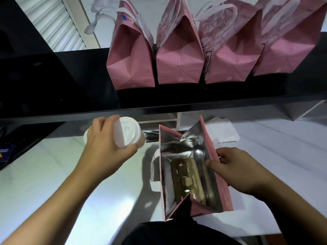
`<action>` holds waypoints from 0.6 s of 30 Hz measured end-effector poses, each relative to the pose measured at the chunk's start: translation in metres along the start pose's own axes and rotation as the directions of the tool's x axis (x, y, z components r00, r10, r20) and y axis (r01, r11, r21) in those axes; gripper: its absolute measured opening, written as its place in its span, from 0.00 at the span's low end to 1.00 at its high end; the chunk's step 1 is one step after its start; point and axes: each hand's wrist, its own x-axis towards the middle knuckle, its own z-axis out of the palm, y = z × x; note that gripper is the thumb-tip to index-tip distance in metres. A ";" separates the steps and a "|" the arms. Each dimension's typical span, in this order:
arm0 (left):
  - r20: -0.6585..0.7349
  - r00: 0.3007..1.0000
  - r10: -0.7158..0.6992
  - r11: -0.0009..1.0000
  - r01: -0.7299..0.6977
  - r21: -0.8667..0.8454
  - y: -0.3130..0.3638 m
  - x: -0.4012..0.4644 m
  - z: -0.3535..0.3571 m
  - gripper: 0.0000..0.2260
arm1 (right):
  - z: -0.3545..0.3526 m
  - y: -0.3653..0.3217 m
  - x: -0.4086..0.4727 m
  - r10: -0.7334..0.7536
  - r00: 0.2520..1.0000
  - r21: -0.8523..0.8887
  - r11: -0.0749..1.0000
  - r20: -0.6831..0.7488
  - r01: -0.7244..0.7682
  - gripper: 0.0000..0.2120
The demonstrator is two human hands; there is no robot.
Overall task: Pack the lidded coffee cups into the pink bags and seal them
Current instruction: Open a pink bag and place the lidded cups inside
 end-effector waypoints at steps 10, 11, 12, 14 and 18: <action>0.391 0.797 0.460 0.862 -0.506 0.018 0.109 -0.029 -0.005 0.38 | -0.009 0.002 -0.003 -0.046 0.999 -0.042 0.998 0.005 0.046 0.18; 0.418 0.781 0.464 0.842 -0.536 0.066 0.114 -0.026 0.009 0.38 | -0.011 0.003 -0.004 -0.048 0.999 -0.054 0.997 -0.007 0.048 0.18; 0.445 0.768 0.461 0.823 -0.557 0.107 0.117 -0.022 0.024 0.38 | -0.012 0.003 -0.004 -0.053 0.998 -0.067 0.996 -0.017 0.052 0.18; 0.521 0.734 0.436 0.796 -0.584 0.157 0.121 -0.012 0.051 0.35 | -0.012 0.003 -0.006 -0.063 0.998 -0.090 0.994 -0.024 0.061 0.17; 0.646 0.693 0.319 0.773 -0.585 0.246 0.121 0.008 0.093 0.28 | -0.010 0.003 -0.006 -0.091 0.995 -0.144 0.986 -0.028 0.086 0.15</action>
